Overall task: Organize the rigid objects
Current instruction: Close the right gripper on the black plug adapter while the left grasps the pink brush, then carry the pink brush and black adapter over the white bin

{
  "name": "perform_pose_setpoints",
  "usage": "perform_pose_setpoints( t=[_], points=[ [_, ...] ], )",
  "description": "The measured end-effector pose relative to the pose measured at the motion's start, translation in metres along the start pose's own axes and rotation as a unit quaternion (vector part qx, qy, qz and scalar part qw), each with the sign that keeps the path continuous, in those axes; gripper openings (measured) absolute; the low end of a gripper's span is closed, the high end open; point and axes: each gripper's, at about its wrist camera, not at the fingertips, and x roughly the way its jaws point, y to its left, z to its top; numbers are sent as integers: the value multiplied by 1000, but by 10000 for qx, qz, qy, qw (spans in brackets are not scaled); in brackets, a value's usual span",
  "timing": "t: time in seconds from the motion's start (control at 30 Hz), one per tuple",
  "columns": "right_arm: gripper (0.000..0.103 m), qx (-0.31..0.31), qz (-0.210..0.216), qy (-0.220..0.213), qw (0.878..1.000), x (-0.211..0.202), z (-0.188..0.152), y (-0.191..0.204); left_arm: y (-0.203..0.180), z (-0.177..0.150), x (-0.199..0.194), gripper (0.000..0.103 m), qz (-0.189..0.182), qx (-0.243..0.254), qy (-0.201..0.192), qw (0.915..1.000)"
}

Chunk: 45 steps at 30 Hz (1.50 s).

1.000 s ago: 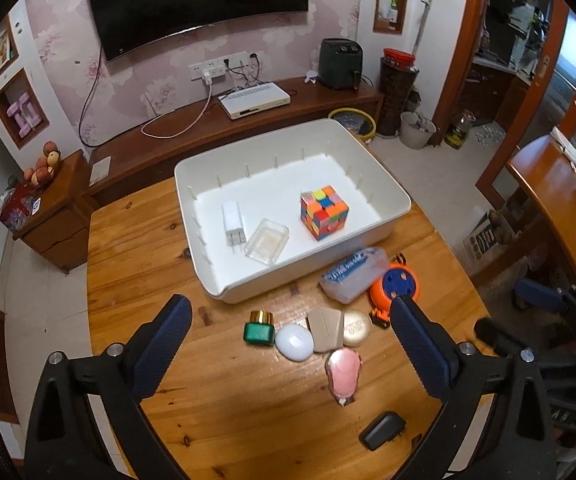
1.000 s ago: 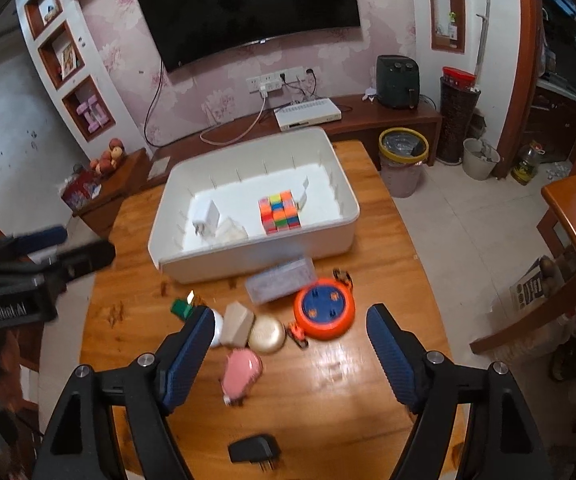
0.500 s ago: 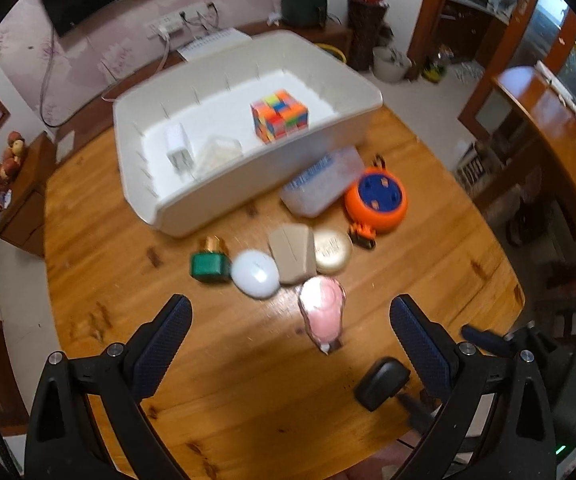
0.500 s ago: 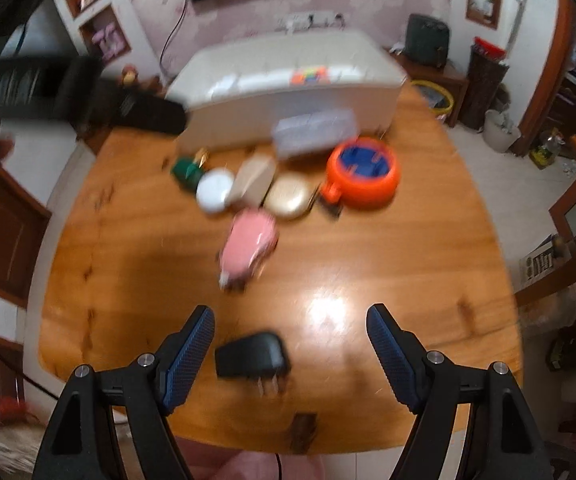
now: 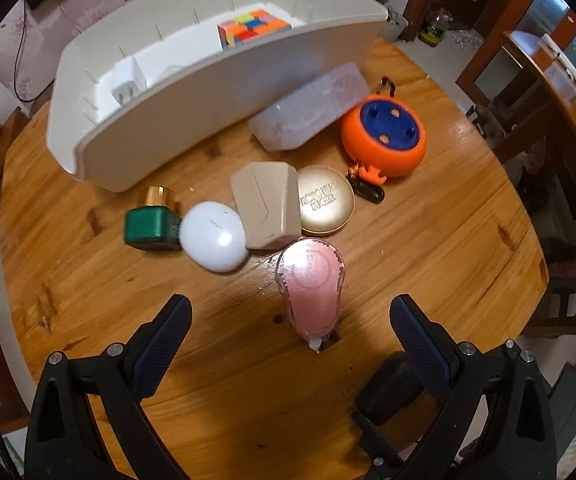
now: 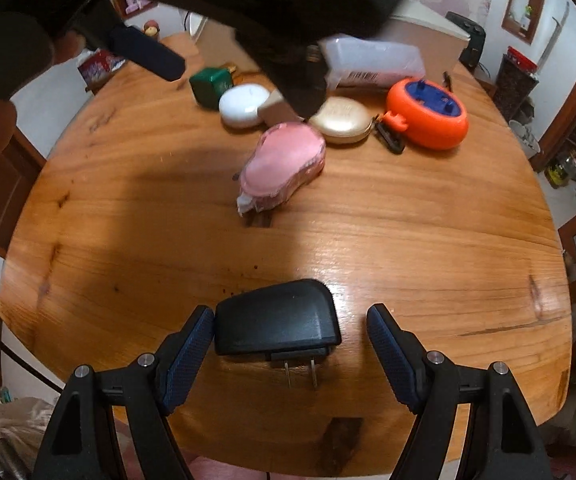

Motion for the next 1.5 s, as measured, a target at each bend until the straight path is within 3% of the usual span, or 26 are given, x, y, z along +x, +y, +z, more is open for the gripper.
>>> perform_pose_setpoints(
  t=[0.33, 0.4, 0.47, 0.63, 0.7, 0.8, 0.9, 1.17, 1.3, 1.5],
  points=[
    [79, -271, -122, -159, 9994, 2, -8, 7, -8, 6, 40, 99, 288, -14, 215, 9994],
    [76, -272, -119, -178, 9994, 1, -9, 7, -7, 7, 45, 99, 321, -42, 224, 9992],
    [62, -264, -104, -220, 9994, -1, -10, 6, -7, 7, 48, 99, 331, -101, 233, 9991],
    [62, -272, -102, -193, 9994, -2, -10, 5, -3, 4, 56, 96, 409, -98, 230, 9988],
    [62, -283, -103, -177, 9994, -2, -10, 6, -2, 3, 58, 89, 462, -85, 210, 9987],
    [62, -300, -91, -146, 9994, -2, -9, 6, 0, 2, 57, 71, 196, -158, 133, 9996],
    [62, -313, -86, -125, 9994, -1, -3, 3, -8, -2, 55, 54, 172, -12, 61, 9998],
    [62, -281, -92, 14, 9996, 1, 1, -5, -4, -10, 55, 54, 44, -12, 119, 9999],
    [62, -194, -71, 34, 9998, -1, 6, -9, 4, -11, 37, 54, -33, -77, 118, 9999],
    [62, -182, -133, -103, 9997, -18, 20, -13, 11, -17, -19, 53, 17, 21, -308, 9995]
  ],
)
